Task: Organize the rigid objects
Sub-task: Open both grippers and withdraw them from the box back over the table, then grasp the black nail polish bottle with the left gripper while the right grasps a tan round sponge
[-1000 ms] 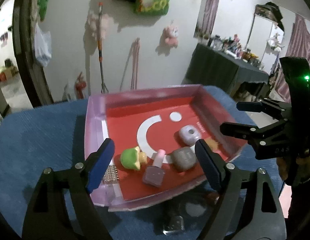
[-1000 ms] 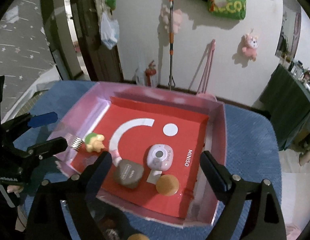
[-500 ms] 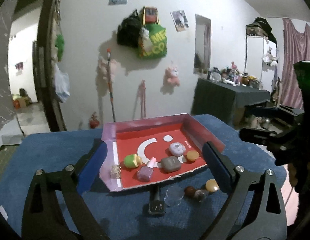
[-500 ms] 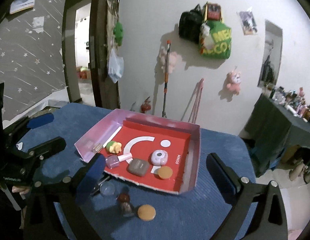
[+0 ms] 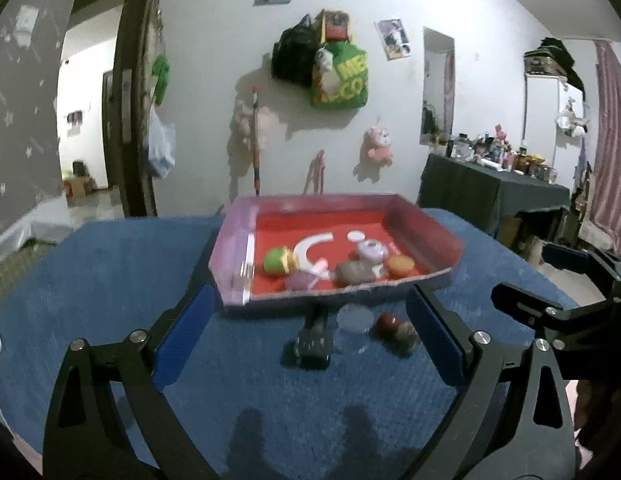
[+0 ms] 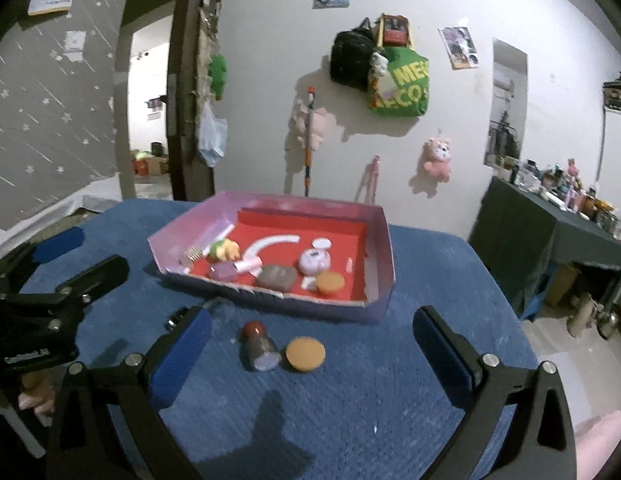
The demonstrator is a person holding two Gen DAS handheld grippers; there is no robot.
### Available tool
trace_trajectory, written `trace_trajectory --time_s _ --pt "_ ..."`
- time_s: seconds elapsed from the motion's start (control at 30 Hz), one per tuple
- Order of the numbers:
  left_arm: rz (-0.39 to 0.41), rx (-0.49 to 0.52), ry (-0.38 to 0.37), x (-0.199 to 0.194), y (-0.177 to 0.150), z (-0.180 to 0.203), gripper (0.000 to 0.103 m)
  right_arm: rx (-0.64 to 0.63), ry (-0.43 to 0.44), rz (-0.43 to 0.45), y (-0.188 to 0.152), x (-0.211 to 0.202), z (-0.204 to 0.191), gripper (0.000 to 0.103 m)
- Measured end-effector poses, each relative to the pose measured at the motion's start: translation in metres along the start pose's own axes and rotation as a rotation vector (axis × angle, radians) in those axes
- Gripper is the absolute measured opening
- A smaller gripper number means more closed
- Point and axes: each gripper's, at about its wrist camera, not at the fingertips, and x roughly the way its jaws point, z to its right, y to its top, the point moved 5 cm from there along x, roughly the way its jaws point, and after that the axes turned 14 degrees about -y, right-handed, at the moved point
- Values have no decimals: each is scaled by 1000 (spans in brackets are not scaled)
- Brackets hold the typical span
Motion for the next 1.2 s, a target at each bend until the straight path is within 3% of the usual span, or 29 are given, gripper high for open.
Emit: trace_trajectory --time_s 0.13,0.5,0.8,1.2 --pt "-52 -4 13 9 -18 -2 98 23 -55 3 -18 11 1 103" --pt "-190 -83 25 38 -49 -17 98 57 -45 -146 -57 53 -1 103" --pt "-270 -74 29 53 -52 -23 98 43 -43 -189 -58 67 2 103" --pt "-373 -32 32 78 -42 -34 97 7 1 -318 -52 102 2 102"
